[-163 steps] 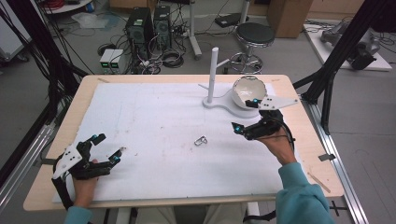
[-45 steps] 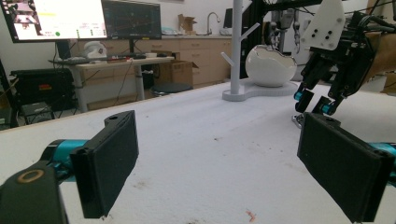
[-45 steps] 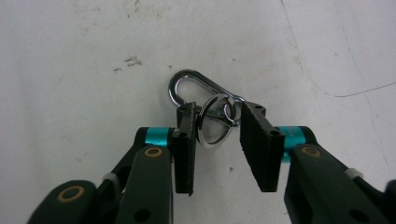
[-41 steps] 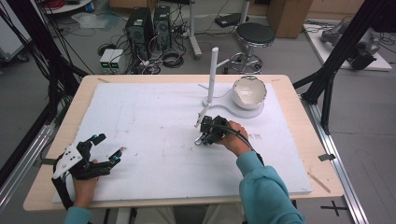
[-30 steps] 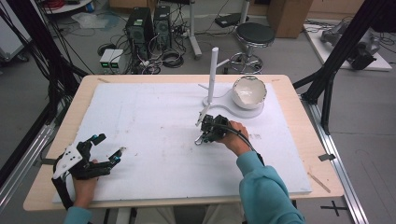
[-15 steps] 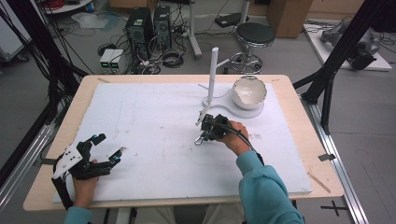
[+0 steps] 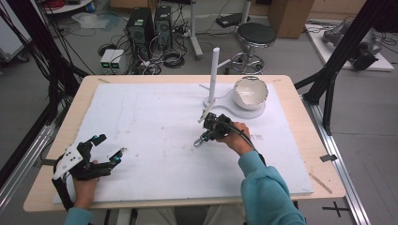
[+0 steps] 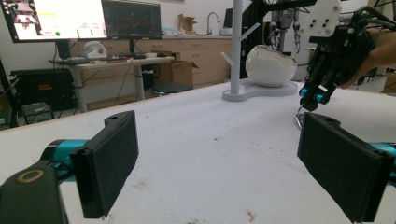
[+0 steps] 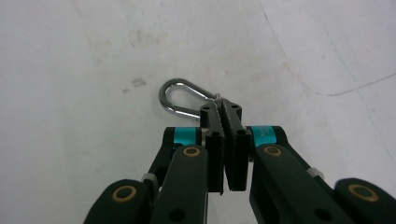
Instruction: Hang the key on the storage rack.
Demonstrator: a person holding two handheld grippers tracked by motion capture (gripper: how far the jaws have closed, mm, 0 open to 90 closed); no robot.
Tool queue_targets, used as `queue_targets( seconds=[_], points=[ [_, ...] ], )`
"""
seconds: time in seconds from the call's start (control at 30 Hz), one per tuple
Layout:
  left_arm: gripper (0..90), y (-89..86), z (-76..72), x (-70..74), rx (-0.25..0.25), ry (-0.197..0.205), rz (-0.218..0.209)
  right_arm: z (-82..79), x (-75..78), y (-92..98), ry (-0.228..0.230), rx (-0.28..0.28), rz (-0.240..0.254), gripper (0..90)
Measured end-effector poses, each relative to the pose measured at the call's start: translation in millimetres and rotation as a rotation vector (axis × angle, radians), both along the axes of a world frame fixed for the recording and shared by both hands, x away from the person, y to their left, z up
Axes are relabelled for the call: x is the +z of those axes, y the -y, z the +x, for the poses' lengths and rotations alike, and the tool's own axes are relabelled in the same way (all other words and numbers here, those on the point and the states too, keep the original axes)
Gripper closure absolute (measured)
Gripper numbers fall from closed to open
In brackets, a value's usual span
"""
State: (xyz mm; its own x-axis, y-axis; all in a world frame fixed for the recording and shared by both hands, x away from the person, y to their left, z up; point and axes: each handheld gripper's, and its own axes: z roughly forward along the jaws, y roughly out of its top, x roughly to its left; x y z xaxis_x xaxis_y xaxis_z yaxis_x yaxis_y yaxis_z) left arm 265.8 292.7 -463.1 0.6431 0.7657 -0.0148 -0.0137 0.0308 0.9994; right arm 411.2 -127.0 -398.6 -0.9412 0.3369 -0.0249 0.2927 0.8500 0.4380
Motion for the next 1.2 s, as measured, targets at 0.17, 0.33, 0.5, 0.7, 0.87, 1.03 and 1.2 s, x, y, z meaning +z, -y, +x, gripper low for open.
queue_targets(
  seconds=[0.17, 0.33, 0.5, 0.7, 0.87, 1.03, 1.2],
  points=[
    [12.9, 0.0, 0.0, 0.0, 0.0, 0.0, 0.0, 2.3, 9.2, 10.2, -0.028, -0.014, 0.103, 89.0],
    [12.9, 0.0, 0.1, 0.1, -0.001, 0.002, 0.002, 5.2, 26.2, 27.1, -0.019, -0.044, 0.229, 89.0],
    [12.9, 0.0, 0.1, 0.0, 0.0, 0.0, 0.0, 8.7, 43.2, 42.3, -0.008, -0.086, 0.332, 88.9],
    [12.9, 0.0, 0.1, 0.1, -0.002, 0.0, 0.005, 13.0, 69.6, 54.9, 0.034, -0.103, 0.376, 88.9],
    [13.0, -0.1, 0.1, 0.1, -0.003, 0.001, 0.004, 18.1, 88.9, 61.9, 0.064, -0.116, 0.388, 88.9],
    [13.0, -0.2, 0.0, 0.0, -0.002, 0.003, 0.005, 27.5, 112.3, 66.7, 0.106, -0.12, 0.391, 88.9],
    [12.9, -0.2, -0.1, 0.0, 0.0, 0.003, 0.001, 41.4, 131.8, 67.9, 0.134, -0.128, 0.39, 88.9]
  ],
)
